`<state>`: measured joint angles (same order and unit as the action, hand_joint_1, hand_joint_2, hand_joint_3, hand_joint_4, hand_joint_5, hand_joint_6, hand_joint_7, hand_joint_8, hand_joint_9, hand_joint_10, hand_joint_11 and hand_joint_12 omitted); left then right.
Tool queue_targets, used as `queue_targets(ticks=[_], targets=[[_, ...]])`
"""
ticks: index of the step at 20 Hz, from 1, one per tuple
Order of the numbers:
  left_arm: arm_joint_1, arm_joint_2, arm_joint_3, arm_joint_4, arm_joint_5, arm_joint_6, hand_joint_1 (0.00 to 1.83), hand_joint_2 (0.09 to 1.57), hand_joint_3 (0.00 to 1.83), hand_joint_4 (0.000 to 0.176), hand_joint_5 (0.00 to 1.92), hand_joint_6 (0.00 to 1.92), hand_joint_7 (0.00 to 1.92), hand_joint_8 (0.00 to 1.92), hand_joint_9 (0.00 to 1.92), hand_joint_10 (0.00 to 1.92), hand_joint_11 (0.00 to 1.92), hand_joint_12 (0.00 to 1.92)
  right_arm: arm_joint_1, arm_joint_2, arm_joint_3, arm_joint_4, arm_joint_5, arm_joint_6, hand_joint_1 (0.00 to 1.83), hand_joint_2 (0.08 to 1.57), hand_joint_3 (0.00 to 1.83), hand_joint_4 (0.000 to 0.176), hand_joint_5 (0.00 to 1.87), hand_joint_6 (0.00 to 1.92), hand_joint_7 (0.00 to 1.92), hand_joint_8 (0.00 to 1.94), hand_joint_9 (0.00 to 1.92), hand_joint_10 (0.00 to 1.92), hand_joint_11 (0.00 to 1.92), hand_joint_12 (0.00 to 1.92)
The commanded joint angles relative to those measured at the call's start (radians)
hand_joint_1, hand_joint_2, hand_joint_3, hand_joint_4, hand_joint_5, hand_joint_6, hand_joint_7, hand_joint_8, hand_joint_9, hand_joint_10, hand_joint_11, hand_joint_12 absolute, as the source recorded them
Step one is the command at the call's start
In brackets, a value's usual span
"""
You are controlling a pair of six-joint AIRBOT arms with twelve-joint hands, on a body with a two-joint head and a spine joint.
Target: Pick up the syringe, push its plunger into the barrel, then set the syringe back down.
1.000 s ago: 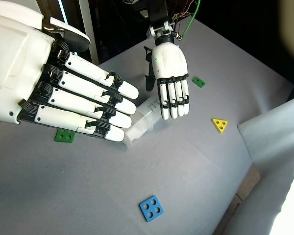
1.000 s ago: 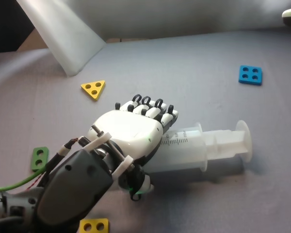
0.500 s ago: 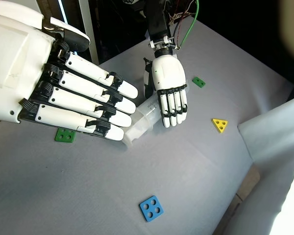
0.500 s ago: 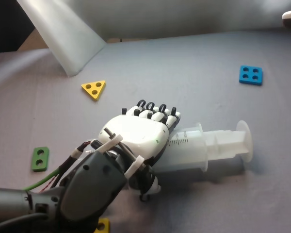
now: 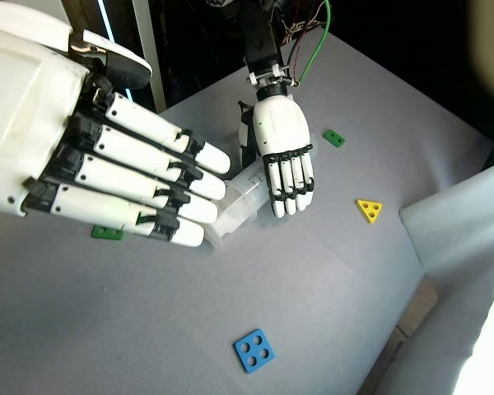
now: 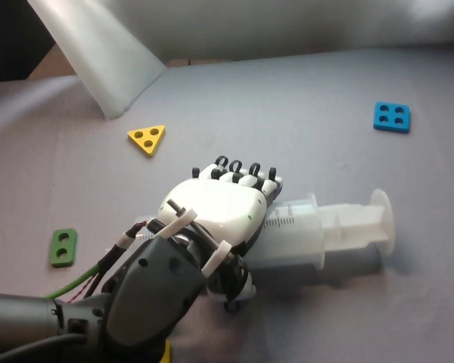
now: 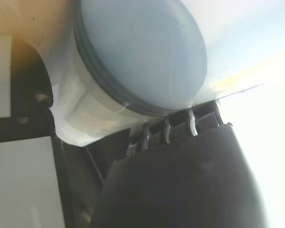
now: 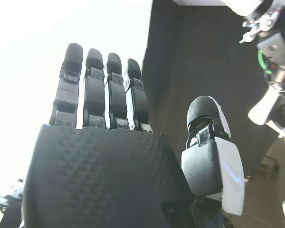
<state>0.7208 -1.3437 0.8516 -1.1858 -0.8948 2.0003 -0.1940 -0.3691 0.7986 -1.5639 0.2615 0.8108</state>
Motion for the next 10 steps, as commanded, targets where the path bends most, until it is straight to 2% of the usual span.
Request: queue_targets(ticks=[1, 2, 3, 4, 5, 6, 7, 8, 9, 10], targets=[[-0.002, -0.013, 0.003, 0.034, -0.016, 0.006, 1.19, 0.98, 0.00, 0.000, 0.46, 0.02, 0.47, 0.01, 0.40, 0.02, 0.08, 0.82, 0.002, 0.003, -0.001, 0.037, -0.002, 0.005, 0.00, 1.24, 0.00, 0.000, 0.24, 0.00, 0.22, 0.00, 0.19, 0.00, 0.00, 0.53], [-0.001, -0.013, 0.003, 0.032, -0.016, 0.006, 1.22, 1.03, 0.01, 0.000, 0.63, 0.03, 0.65, 0.02, 0.60, 0.03, 0.26, 0.80, -0.004, 0.003, -0.001, 0.038, -0.002, 0.008, 0.00, 1.24, 0.00, 0.000, 0.26, 0.01, 0.24, 0.00, 0.21, 0.00, 0.00, 0.55], [0.001, -0.013, 0.002, 0.032, -0.016, 0.006, 1.22, 1.05, 0.00, 0.000, 0.72, 0.02, 0.75, 0.01, 0.72, 0.03, 0.37, 0.75, -0.009, 0.004, -0.002, 0.038, -0.002, 0.020, 0.00, 1.24, 0.00, 0.000, 0.26, 0.00, 0.23, 0.00, 0.20, 0.00, 0.00, 0.52], [0.003, -0.013, 0.001, 0.032, -0.016, 0.006, 1.24, 1.09, 0.01, 0.000, 0.87, 0.91, 1.08, 0.57, 0.99, 0.01, 0.65, 0.62, -0.016, 0.008, -0.002, 0.038, -0.002, 0.055, 0.00, 1.26, 0.01, 0.000, 0.27, 0.01, 0.25, 0.00, 0.22, 0.01, 0.00, 0.57], [0.005, -0.014, 0.001, 0.032, -0.016, 0.006, 1.24, 1.09, 0.01, 0.000, 0.87, 0.91, 1.08, 0.57, 0.99, 0.01, 0.65, 0.62, -0.023, 0.017, -0.002, 0.038, -0.002, 0.126, 0.00, 1.26, 0.01, 0.000, 0.27, 0.01, 0.25, 0.00, 0.22, 0.01, 0.00, 0.57], [0.006, -0.014, 0.000, 0.032, -0.016, 0.006, 1.35, 1.11, 0.00, 0.000, 0.87, 1.03, 1.09, 0.71, 0.98, 0.89, 0.74, 0.68, -0.028, 0.026, -0.002, 0.038, -0.008, 0.201, 0.00, 1.26, 0.01, 0.000, 0.26, 0.00, 0.24, 0.00, 0.21, 0.00, 0.00, 0.57], [0.008, -0.014, -0.002, 0.033, -0.020, 0.006, 1.38, 1.08, 0.00, 0.000, 0.95, 0.91, 1.13, 0.71, 0.99, 1.03, 0.81, 0.73, -0.029, 0.032, -0.002, 0.038, -0.038, 0.319, 0.00, 1.25, 0.00, 0.000, 0.27, 0.00, 0.25, 0.00, 0.21, 0.00, 0.00, 0.60], [0.010, -0.014, -0.004, 0.033, -0.023, 0.006, 1.39, 1.06, 0.00, 0.000, 1.07, 0.68, 1.13, 0.77, 0.98, 1.08, 0.85, 0.84, -0.030, 0.036, -0.002, 0.038, -0.066, 0.385, 0.00, 1.25, 0.00, 0.000, 0.27, 0.00, 0.25, 0.00, 0.22, 0.00, 0.00, 0.60], [0.010, -0.014, -0.005, 0.034, -0.024, 0.006, 1.39, 1.05, 0.00, 0.000, 1.11, 0.64, 1.13, 0.77, 1.01, 1.05, 0.86, 0.89, -0.033, 0.040, -0.002, 0.038, -0.111, 0.475, 0.00, 1.25, 0.00, 0.000, 0.27, 0.00, 0.25, 0.00, 0.22, 0.00, 0.00, 0.60], [0.010, -0.014, -0.007, 0.038, -0.025, 0.005, 1.39, 1.05, 0.00, 0.000, 1.08, 0.71, 1.12, 0.79, 1.03, 1.02, 0.88, 0.91, -0.039, 0.043, -0.002, 0.038, -0.152, 0.572, 0.00, 1.25, 0.00, 0.000, 0.27, 0.00, 0.25, 0.00, 0.21, 0.00, 0.00, 0.60]])
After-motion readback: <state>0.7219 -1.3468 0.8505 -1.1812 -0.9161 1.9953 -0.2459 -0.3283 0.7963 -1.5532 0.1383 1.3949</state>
